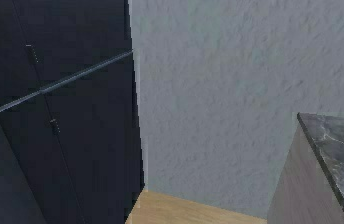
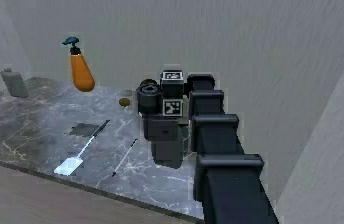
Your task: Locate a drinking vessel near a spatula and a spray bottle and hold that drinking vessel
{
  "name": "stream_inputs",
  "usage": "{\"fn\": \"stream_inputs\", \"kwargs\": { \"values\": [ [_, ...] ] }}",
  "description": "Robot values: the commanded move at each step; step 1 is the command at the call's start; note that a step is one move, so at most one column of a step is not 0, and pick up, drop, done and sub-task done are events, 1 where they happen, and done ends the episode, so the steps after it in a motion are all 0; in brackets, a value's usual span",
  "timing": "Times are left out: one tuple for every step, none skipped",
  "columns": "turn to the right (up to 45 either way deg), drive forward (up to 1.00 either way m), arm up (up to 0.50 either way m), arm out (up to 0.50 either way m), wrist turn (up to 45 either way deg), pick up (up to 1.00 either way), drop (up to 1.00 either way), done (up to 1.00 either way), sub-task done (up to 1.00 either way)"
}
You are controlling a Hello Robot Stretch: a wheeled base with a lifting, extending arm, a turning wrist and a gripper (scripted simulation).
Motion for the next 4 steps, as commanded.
{"fn": "stream_inputs", "kwargs": {
  "values": [
    [0.0, 0.00, 0.00, 0.00, 21.0, 0.00, 0.00, 0.00, 0.00],
    [0.0, 0.00, -0.16, 0.00, 0.0, 0.00, 0.00, 0.00, 0.00],
    [0.0, 0.00, 0.00, 0.00, 0.0, 1.00, 0.00, 0.00, 0.00],
    [0.0, 0.00, 0.10, 0.00, 0.0, 0.00, 0.00, 0.00, 0.00]
  ]
}}
